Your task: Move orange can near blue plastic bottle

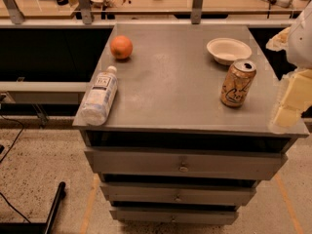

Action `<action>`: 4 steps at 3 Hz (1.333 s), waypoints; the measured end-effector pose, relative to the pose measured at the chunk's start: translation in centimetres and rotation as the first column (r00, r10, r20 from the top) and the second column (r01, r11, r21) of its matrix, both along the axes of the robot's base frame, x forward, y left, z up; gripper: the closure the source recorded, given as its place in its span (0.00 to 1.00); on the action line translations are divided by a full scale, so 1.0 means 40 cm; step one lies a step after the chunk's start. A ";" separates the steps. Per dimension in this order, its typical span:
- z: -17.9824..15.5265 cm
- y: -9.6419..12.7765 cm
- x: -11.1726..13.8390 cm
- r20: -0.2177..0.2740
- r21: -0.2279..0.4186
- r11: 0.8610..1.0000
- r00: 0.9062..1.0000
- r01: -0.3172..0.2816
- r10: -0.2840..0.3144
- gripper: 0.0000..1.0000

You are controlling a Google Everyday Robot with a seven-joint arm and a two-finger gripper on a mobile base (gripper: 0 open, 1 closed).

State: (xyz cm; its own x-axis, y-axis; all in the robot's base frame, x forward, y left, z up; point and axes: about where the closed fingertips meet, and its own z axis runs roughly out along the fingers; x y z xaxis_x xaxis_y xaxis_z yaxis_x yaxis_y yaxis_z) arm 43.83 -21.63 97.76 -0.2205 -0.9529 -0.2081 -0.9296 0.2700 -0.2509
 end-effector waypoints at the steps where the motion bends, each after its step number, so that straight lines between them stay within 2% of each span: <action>1: 0.000 0.000 0.000 0.000 0.000 1.000 1.000 0.000 0.000 0.00; 2: -0.004 -0.030 0.051 0.038 0.037 0.998 0.998 0.056 -0.057 0.00; 3: -0.042 -0.081 0.125 0.092 0.157 0.980 0.986 0.122 -0.137 0.00; 4: -0.072 -0.099 0.223 0.143 0.318 0.927 0.957 0.197 -0.253 0.00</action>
Offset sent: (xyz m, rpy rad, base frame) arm 0.0546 -0.0338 -0.0091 0.0957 -0.0845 -0.1497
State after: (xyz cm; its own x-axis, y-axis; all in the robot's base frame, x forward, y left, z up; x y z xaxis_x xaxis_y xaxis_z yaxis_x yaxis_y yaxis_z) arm 52.76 -25.58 94.90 -0.3548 -0.7702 -0.5300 -0.7825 0.5548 -0.2825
